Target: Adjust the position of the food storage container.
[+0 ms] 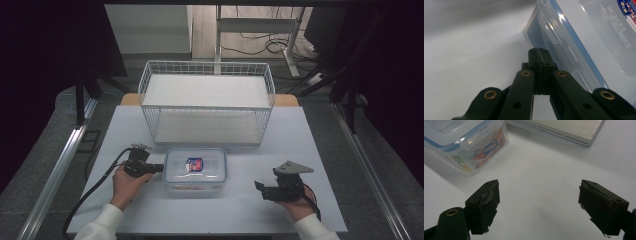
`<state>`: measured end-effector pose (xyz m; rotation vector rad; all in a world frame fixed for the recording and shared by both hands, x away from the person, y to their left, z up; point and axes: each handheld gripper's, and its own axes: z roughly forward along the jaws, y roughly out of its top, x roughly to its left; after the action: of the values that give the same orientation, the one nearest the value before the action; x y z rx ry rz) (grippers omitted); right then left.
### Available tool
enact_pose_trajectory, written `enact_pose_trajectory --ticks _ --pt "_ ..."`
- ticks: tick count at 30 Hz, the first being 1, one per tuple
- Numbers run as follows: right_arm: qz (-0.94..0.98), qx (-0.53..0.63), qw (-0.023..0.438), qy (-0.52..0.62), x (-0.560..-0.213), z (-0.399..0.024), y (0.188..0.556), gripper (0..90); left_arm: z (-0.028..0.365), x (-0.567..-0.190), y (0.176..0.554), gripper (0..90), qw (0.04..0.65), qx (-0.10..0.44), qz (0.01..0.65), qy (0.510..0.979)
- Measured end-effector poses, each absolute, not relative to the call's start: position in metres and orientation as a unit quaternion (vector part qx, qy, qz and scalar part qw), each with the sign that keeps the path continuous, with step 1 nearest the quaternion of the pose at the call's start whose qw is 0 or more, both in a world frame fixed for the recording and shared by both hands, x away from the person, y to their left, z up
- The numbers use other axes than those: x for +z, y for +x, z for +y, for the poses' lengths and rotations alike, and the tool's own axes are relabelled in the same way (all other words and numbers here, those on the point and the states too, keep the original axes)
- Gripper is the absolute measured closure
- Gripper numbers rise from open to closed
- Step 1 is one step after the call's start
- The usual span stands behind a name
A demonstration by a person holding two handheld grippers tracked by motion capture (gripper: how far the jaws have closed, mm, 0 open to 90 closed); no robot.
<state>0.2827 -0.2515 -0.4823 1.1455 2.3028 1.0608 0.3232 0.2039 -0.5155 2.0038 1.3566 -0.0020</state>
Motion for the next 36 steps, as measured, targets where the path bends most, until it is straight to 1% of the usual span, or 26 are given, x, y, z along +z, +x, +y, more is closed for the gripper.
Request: enact_pose_trajectory --ticks 7,10,12,13,14,17,22,23,24,27,29,30,32,36 --pt "0.814 0.374 0.178 0.408 -0.483 -0.252 0.283 17.1 0.184 -0.516 0.328 90.0 0.354 -0.006 0.516 0.780" --pt "0.813 0.374 0.178 0.408 -0.483 -0.252 0.283 17.1 0.180 -0.517 0.327 90.0 0.351 -0.010 0.510 0.785" --pt "0.814 0.374 0.179 0.407 -0.483 -0.253 0.283 17.1 0.179 -0.518 0.327 90.0 0.355 -0.008 0.514 0.781" --pt "0.814 0.374 0.180 0.407 -0.483 -0.253 0.283 17.1 0.183 -0.514 0.326 90.0 0.346 0.016 0.514 0.785" --pt "0.814 0.374 0.180 0.407 -0.483 -0.253 0.283 17.1 0.183 -0.514 0.326 90.0 0.346 0.016 0.514 0.785" --pt "0.815 0.374 0.181 0.405 -0.483 -0.254 0.283 17.1 0.190 -0.504 0.321 90.0 0.358 0.047 0.512 0.779" --pt "0.815 0.376 0.181 0.402 -0.483 -0.255 0.284 17.1 0.203 -0.487 0.302 89.7 0.391 0.061 0.492 0.776" --pt "0.815 0.376 0.182 0.402 -0.483 -0.255 0.284 17.0 0.204 -0.485 0.299 86.9 0.393 0.063 0.489 0.776" --pt "0.814 0.377 0.182 0.404 -0.483 -0.255 0.284 16.8 0.204 -0.484 0.296 80.9 0.397 0.061 0.486 0.776" --pt "0.810 0.382 0.186 0.404 -0.481 -0.254 0.285 16.0 0.203 -0.480 0.288 55.3 0.412 0.074 0.481 0.771" --pt "0.808 0.391 0.184 0.400 -0.479 -0.252 0.286 15.3 0.204 -0.478 0.286 40.7 0.417 0.067 0.486 0.765" --pt "0.809 0.394 0.183 0.396 -0.478 -0.251 0.287 15.0 0.204 -0.477 0.285 35.4 0.419 0.065 0.487 0.763" --pt "0.808 0.399 0.185 0.391 -0.478 -0.249 0.288 14.0 0.205 -0.476 0.285 28.1 0.420 0.055 0.492 0.761" --pt "0.801 0.412 0.177 0.397 -0.477 -0.250 0.288 13.4 0.204 -0.477 0.286 25.3 0.426 0.035 0.491 0.759"
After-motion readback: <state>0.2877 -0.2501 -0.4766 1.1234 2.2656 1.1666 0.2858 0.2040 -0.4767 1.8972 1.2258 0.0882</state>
